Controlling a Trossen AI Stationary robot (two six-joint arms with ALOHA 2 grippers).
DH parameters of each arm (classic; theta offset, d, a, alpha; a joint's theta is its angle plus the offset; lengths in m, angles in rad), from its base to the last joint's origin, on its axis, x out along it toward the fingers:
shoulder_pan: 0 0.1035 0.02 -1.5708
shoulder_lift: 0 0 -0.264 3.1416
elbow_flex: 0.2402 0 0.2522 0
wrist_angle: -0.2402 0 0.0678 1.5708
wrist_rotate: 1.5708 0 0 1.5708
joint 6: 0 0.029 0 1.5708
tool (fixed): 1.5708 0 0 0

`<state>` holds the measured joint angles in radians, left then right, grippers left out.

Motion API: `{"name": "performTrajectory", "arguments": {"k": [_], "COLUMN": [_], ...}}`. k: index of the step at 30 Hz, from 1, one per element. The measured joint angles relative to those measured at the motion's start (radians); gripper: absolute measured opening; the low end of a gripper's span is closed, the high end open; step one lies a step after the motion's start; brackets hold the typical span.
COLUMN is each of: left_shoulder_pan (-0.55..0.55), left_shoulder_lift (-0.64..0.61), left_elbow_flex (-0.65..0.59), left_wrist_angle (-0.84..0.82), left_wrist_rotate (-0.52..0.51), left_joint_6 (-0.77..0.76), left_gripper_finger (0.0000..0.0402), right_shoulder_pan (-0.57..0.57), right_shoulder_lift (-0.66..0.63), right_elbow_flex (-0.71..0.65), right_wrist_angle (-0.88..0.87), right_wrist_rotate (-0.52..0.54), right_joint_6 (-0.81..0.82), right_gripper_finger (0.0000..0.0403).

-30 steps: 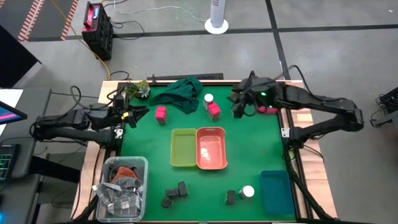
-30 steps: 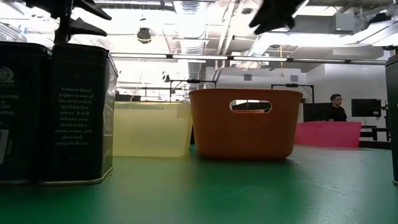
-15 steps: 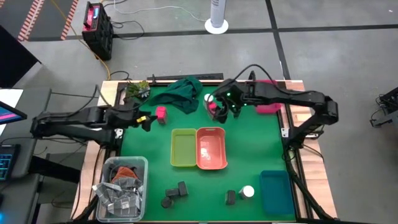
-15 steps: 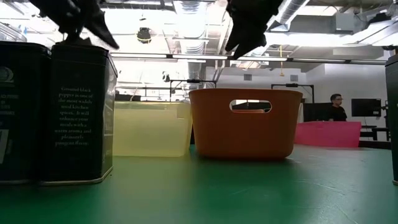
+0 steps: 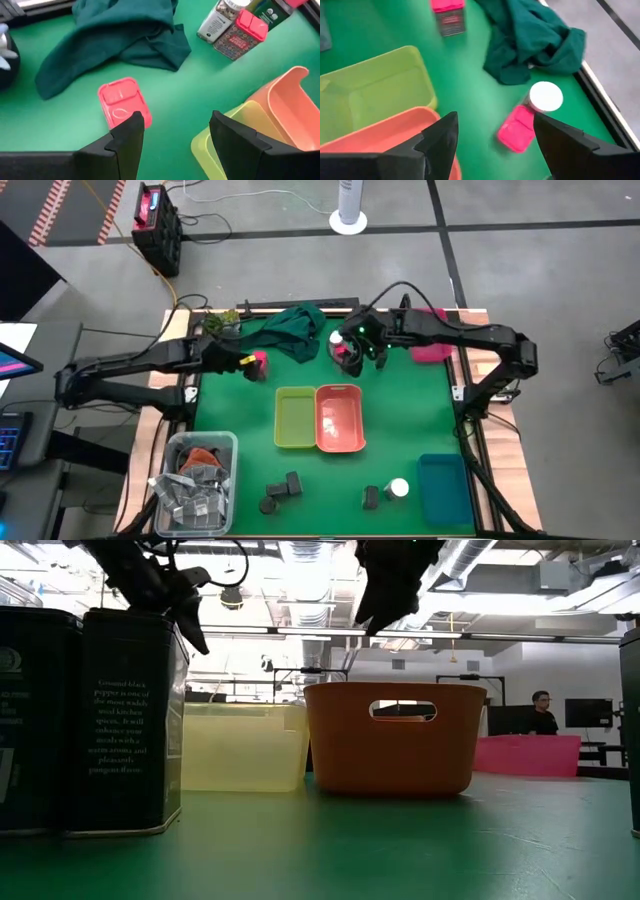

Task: Sort spices by type
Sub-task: Put the top white seasoning bottle into the green bin

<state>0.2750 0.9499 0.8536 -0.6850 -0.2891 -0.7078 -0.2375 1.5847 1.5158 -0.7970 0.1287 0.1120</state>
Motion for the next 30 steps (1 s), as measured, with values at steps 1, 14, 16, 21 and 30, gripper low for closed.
{"name": "performTrajectory", "arguments": {"k": [1,14,16,21,30], "left_shoulder_pan": [0.0,0.0,-0.001,0.0,0.0], "left_shoulder_lift": [0.006,-0.081,-0.109,-0.148,-0.151], "left_elbow_flex": [0.009,0.048,0.049,0.049,0.049], "left_wrist_angle": [0.003,-0.019,-0.035,-0.092,-0.118], "left_wrist_rotate": [-0.001,-0.002,-0.003,-0.04,-0.072], "left_joint_6": [0.006,0.006,-0.01,-0.064,-0.081], "left_gripper_finger": [0.0214,0.0214,0.0214,0.0214,0.0214], "right_shoulder_pan": [-0.01,-0.129,-0.141,-0.16,-0.204], "right_shoulder_lift": [0.012,0.222,0.238,0.275,0.305], "right_elbow_flex": [0.002,0.038,0.063,0.103,0.103], "right_wrist_angle": [0.008,0.061,0.067,0.077,0.085], "right_wrist_rotate": [0.0,0.0,-0.001,-0.001,-0.037], "right_joint_6": [0.0,-0.087,-0.106,-0.169,-0.124], "right_gripper_finger": [0.0287,0.0287,0.0287,0.0287,0.0287]}}
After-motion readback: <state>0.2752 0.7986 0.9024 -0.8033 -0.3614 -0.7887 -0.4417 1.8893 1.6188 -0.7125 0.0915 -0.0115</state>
